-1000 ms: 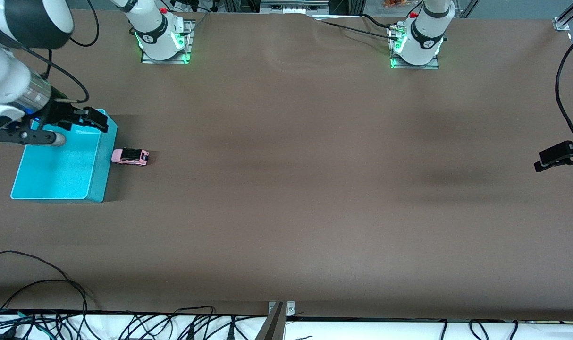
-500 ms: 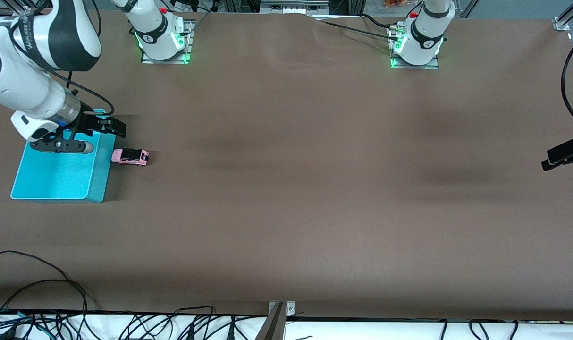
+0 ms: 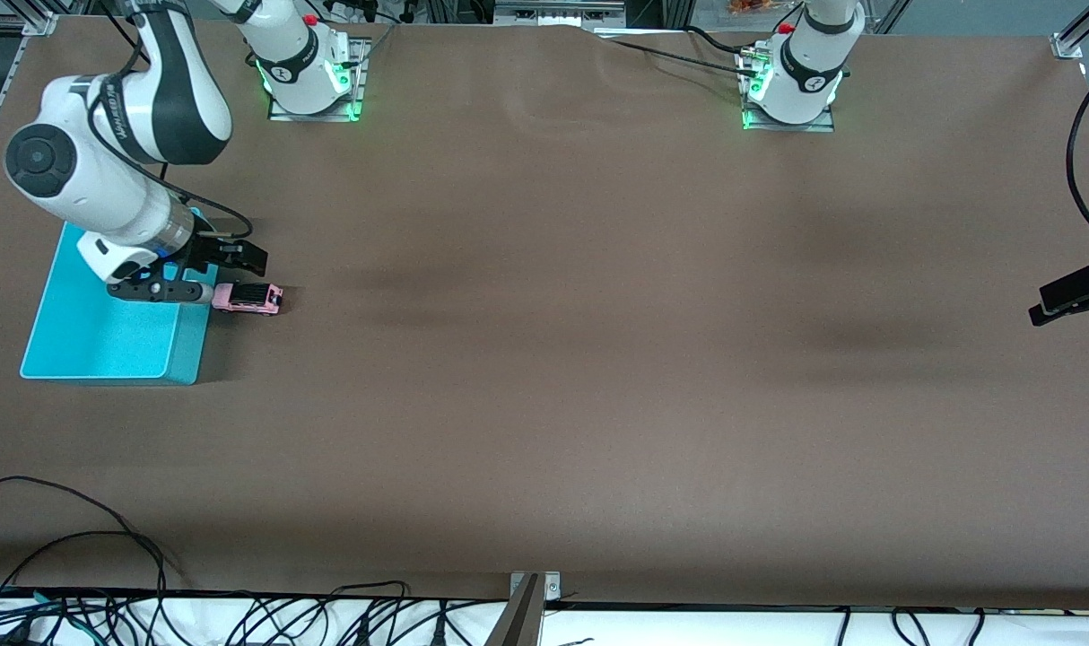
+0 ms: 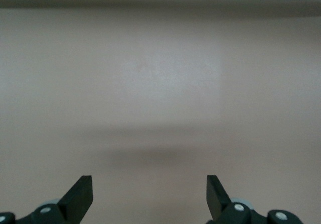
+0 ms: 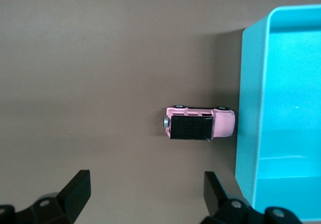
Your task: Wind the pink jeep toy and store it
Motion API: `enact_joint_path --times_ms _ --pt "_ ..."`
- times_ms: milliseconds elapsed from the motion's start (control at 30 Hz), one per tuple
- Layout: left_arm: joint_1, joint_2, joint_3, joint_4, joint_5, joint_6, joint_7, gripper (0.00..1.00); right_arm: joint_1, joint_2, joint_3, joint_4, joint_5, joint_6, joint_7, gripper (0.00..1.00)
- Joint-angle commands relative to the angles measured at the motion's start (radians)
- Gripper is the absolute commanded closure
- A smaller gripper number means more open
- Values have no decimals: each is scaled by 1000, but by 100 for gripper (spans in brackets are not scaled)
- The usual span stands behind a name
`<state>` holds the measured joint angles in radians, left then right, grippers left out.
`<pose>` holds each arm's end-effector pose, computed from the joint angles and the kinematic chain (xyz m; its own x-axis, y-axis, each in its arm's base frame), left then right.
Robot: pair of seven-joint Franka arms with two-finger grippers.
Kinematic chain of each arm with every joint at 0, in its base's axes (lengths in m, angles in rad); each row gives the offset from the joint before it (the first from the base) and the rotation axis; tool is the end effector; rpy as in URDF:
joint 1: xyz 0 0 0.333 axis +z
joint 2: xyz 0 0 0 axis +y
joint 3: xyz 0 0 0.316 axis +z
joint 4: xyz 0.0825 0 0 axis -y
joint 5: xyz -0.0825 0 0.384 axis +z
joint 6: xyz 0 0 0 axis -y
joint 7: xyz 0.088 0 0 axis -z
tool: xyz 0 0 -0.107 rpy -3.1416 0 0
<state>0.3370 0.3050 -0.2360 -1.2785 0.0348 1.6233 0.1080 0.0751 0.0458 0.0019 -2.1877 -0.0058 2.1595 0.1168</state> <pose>0.6423 0.0936 0.5882 0.9987 0.0050 0.0513 0.0034 -0.9995 0.0301 0.5287 0.0406 0.3605 0.9967 -0.0368 -0.0729 -0.0359 -0.9993 0.0131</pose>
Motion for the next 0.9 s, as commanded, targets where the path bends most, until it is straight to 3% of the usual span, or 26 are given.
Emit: enact_joint_path --times_ms 0,367,567,867 --pt "11 -6 3 -1 -21 -8 30 0 -14 -34 16 -107 -5 115 9 0" --pt "11 -6 3 -5 -21 -8 29 0 -20 -17 15 -162 -5 201 15 0" --pt "20 -6 3 -4 -21 -8 30 0 -69 72 15 -165 -11 335 138 0" --pt "30 -7 3 -4 -21 -8 30 0 -147 114 15 -172 -8 342 201 0"
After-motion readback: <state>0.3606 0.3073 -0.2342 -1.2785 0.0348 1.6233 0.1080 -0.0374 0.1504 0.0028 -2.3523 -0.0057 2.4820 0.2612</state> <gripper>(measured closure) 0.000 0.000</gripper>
